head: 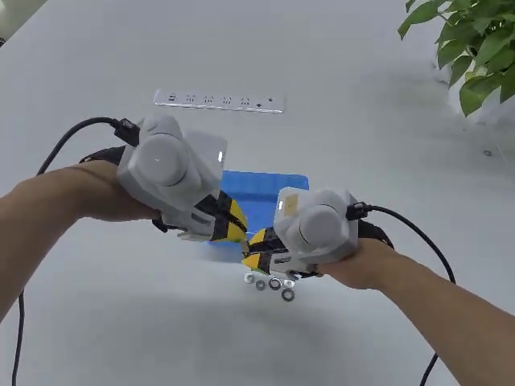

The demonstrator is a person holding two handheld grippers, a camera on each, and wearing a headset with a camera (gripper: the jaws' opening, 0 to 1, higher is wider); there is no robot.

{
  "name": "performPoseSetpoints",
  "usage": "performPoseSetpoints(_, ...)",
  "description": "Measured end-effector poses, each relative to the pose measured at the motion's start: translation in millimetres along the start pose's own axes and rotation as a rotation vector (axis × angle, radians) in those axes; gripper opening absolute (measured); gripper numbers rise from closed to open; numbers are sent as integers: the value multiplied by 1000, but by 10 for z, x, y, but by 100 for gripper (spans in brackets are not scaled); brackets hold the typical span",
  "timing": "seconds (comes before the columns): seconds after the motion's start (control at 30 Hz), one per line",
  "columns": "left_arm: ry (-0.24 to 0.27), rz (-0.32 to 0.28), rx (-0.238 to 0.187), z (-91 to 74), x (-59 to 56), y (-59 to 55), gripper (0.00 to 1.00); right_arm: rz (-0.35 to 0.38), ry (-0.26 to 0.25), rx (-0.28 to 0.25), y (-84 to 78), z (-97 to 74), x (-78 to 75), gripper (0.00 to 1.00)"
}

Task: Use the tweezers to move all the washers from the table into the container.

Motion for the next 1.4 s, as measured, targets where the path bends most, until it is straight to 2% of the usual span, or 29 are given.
performPoseSetpoints(0.4, -22, -10, 5, 102, -67, -28, 7, 13, 14, 11, -87, 21, 91, 11)
performPoseSetpoints(0.97, -39, -16, 18, 170, -77, -95, 7, 25, 30, 20, -144, 64, 165, 12)
performPoseSetpoints(1.4, -43, -14, 30, 202, -112, -95, 7, 25, 36, 22, -158, 90, 192, 12)
Point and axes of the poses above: the centre of the closed fingertips' face, and the gripper's own axes: z roughly forward along the fingers, x roughly to its left, y roughly out of its top, the point moved 7 cm from there along -z, roughly backward along the fingers, and after that the axes turned 14 degrees about -y, right-handed, at the moved point
